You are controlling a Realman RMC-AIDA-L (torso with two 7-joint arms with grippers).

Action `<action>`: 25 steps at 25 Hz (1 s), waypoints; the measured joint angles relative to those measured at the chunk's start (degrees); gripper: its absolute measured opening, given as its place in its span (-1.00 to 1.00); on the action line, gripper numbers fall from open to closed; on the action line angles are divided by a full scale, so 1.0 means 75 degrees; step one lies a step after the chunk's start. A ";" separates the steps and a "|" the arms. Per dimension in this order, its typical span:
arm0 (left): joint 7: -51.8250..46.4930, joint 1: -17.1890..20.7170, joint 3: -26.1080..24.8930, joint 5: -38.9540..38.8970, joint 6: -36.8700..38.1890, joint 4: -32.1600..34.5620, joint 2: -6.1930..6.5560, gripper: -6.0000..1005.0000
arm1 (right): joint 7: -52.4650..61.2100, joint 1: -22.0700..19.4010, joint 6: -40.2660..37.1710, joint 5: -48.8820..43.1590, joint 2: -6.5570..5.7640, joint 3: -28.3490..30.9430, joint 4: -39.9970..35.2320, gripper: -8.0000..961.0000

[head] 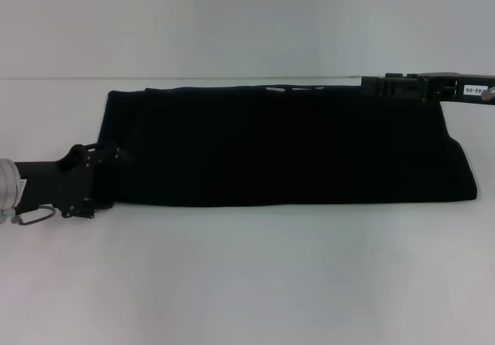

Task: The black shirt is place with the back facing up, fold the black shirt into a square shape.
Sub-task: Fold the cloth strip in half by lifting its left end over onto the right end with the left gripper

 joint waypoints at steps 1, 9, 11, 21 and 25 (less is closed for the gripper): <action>0.0007 -0.0008 0.0000 0.0022 -0.0019 0.0008 0.0005 0.86 | 0.0008 0.0000 -0.0001 0.0001 0.0000 0.0000 0.0000 0.74; 0.0023 -0.0034 0.0030 0.0072 -0.0051 0.0014 0.0035 0.85 | 0.0020 0.0015 -0.0001 0.0014 0.0000 0.0001 0.0000 0.74; 0.0025 -0.0035 0.0047 0.0095 -0.0059 0.0014 0.0037 0.85 | 0.0020 0.0015 -0.0001 0.0060 0.0000 -0.0003 0.0000 0.74; 0.0121 -0.0032 0.0058 0.0106 -0.0271 0.0026 0.0045 0.85 | 0.0002 -0.0030 -0.0058 0.0203 -0.0020 -0.0047 0.0000 0.74; 0.0209 -0.0045 0.0052 0.0077 -0.0319 0.0026 0.0045 0.85 | 0.0004 -0.0035 -0.0060 0.0203 -0.0023 -0.0054 0.0000 0.74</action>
